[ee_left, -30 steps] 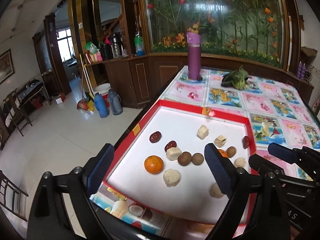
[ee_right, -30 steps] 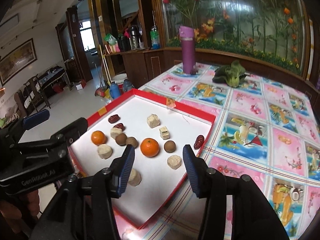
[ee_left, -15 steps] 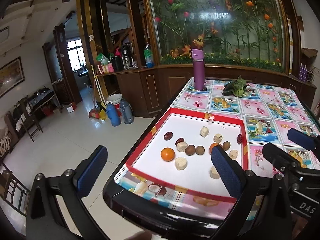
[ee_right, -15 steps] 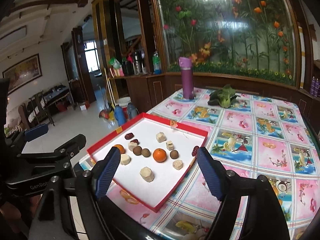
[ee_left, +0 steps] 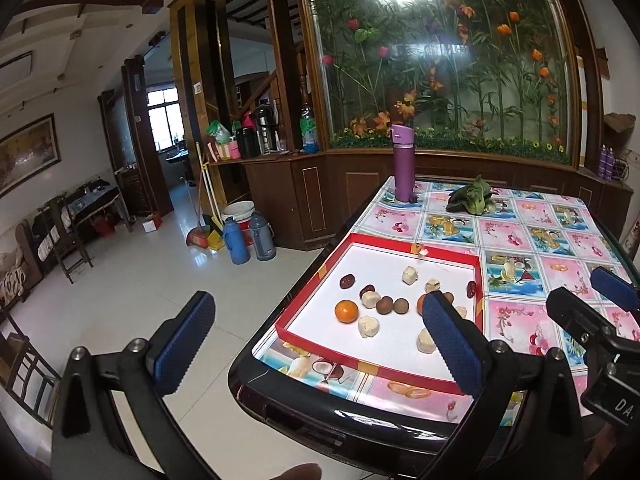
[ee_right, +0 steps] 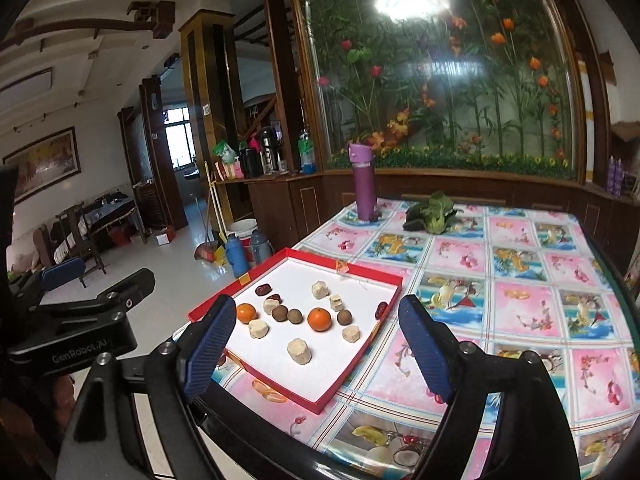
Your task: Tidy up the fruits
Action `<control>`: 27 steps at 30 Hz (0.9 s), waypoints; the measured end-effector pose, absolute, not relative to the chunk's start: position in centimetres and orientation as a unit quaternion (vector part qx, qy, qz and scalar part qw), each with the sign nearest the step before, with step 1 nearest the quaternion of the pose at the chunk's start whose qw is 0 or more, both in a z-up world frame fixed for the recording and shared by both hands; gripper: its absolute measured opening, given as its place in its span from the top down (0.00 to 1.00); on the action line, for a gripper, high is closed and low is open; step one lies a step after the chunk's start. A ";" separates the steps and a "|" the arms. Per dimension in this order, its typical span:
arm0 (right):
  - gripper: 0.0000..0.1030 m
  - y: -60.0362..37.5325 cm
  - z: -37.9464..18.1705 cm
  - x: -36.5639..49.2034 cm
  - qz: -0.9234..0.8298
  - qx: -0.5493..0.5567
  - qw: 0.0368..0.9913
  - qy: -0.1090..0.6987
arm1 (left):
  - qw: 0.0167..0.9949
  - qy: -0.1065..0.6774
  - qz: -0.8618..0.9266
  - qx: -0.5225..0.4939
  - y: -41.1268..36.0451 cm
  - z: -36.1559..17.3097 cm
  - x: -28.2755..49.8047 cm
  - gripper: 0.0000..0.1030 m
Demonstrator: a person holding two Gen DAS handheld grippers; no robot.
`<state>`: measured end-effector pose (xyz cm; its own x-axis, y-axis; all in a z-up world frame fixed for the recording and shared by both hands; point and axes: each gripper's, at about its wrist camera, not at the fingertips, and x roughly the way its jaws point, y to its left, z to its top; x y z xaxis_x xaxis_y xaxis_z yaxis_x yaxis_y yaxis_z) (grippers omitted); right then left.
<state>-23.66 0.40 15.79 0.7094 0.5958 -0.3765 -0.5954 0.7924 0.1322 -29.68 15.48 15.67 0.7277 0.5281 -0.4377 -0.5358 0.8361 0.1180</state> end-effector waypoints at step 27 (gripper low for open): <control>0.18 -0.1 16.9 -25.6 0.332 0.004 0.925 0.185 | 0.932 0.206 0.298 -0.012 14.5 17.5 -32.0 0.00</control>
<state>-25.59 -0.12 16.86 0.7118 0.6151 -0.3391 -0.6120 0.7800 0.1303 -32.00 14.48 17.50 0.7378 0.5496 -0.3919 -0.5599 0.8226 0.0996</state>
